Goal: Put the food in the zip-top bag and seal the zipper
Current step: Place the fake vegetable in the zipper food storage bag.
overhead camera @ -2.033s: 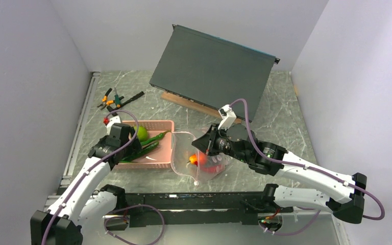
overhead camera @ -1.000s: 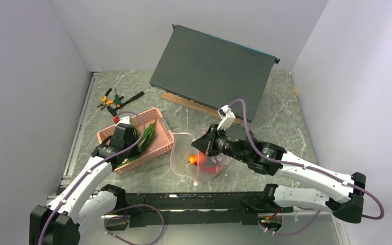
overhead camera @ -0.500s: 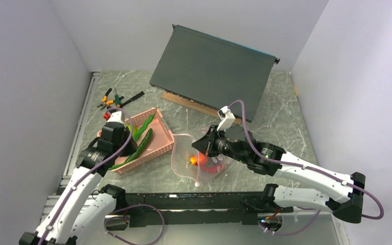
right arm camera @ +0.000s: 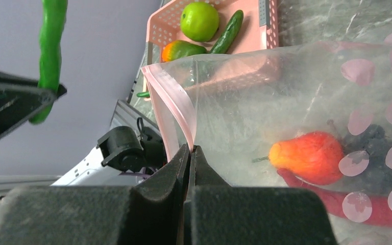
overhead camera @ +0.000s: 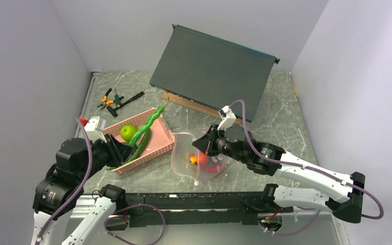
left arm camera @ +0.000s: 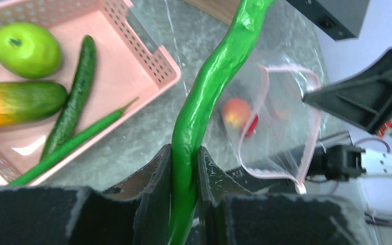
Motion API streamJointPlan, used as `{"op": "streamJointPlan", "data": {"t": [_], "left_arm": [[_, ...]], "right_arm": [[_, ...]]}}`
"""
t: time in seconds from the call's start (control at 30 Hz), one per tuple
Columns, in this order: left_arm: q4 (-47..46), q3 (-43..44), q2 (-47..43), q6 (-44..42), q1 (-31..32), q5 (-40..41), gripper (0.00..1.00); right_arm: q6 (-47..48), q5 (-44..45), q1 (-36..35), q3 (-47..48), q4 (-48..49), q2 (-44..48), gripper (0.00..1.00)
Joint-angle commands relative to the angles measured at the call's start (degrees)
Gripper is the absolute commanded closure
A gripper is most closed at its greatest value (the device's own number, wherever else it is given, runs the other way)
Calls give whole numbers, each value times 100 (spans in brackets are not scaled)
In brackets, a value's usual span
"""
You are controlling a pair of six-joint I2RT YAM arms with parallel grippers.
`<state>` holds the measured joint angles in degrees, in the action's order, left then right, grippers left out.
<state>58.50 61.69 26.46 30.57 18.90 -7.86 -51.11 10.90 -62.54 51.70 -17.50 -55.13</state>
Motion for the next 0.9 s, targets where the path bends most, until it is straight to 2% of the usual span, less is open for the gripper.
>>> {"op": "streamJointPlan", "data": {"t": [0.0, 0.2, 0.5, 0.87], "left_arm": [[526, 166, -54, -140, 17, -893, 100], [697, 122, -294, -278, 17, -1393, 99], [1569, 266, -411, -437, 19, -1063, 100], [1473, 211, 95, -623, 18, -1051, 100]], "right_arm": [[-232, 455, 22, 290, 159, -73, 100], [-83, 839, 22, 792, 305, -504, 100], [412, 933, 16, 1000, 828, -904, 100], [738, 628, -62, 896, 1346, -1075, 100]]}}
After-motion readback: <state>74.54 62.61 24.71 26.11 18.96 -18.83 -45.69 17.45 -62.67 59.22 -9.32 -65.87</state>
